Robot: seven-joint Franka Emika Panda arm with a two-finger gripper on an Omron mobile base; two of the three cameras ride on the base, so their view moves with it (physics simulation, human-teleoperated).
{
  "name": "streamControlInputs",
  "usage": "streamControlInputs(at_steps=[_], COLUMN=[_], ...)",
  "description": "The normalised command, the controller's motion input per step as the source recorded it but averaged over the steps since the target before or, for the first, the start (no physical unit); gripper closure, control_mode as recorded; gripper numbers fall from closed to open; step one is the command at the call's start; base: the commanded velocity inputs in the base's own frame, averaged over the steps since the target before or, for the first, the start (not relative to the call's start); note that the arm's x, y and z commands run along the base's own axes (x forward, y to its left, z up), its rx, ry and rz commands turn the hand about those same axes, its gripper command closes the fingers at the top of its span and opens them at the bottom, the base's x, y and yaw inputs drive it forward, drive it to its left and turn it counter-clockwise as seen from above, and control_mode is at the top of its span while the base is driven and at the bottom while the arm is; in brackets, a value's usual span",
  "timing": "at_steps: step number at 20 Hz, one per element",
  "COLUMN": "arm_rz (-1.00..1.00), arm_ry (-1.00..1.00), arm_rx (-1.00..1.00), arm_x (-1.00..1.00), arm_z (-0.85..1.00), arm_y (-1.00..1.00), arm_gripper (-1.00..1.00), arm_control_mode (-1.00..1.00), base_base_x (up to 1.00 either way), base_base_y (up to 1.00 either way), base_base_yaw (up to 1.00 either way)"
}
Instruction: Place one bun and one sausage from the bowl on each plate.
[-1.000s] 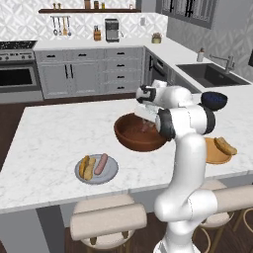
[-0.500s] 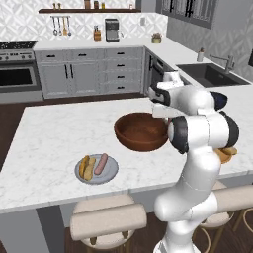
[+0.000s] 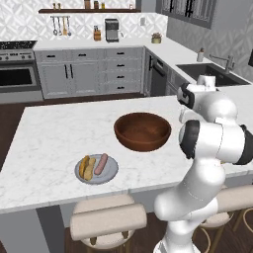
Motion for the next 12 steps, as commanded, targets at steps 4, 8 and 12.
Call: streamControlInputs(at_steps=[4, 8, 12], arm_rz=[0.16, 0.06, 0.0], arm_ry=[0.05, 0.06, 0.01], arm_rx=[0.02, -0.04, 0.0], arm_x=[-0.01, 0.0, 0.0], arm_z=[-0.39, -0.66, -0.65], arm_y=[-0.6, -0.21, -0.64], arm_gripper=[1.0, 1.0, 1.0], arm_control_mode=[-1.0, -1.0, -1.0], base_base_x=[0.0, 0.0, 0.0], base_base_y=[0.0, 0.0, 0.0], base_base_yaw=[0.0, 0.0, 0.0])
